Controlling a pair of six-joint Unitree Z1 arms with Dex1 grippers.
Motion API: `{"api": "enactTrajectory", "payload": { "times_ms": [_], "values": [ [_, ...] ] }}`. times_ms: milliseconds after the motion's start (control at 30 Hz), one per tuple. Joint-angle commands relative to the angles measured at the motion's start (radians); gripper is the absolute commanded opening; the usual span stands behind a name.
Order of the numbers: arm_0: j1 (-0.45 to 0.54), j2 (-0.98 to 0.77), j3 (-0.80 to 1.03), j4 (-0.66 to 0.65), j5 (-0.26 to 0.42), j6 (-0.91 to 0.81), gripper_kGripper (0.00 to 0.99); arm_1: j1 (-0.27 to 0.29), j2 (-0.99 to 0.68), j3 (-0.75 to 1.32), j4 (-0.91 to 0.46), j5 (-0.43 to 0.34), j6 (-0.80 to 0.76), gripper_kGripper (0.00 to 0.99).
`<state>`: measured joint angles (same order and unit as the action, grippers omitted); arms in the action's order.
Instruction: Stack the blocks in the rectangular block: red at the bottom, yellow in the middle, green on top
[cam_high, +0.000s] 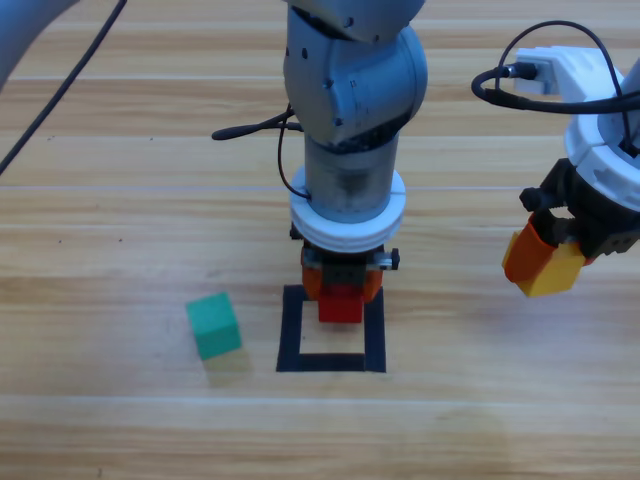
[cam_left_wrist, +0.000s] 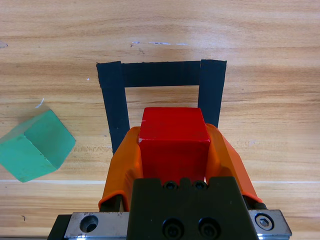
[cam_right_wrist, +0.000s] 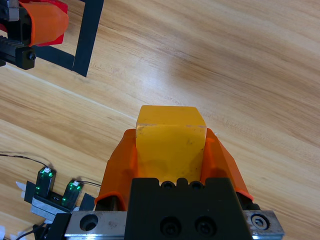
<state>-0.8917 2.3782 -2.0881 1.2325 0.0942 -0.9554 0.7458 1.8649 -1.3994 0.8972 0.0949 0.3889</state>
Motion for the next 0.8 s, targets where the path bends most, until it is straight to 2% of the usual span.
{"api": "enactTrajectory", "payload": {
  "times_ms": [33,333,800],
  "values": [
    [-0.015,0.049,0.045,-0.025,0.010,-0.003,0.061,-0.009,0.073,-0.016,0.011,0.022,-0.004,0.000],
    [-0.015,0.004,0.166,-0.130,0.002,0.001,0.063,-0.009,0.085,-0.018,0.011,0.019,-0.004,0.000],
    [-0.029,0.006,0.158,-0.137,0.001,-0.009,0.064,-0.009,0.088,-0.021,0.011,0.014,-0.002,0.000]
  ]
}}
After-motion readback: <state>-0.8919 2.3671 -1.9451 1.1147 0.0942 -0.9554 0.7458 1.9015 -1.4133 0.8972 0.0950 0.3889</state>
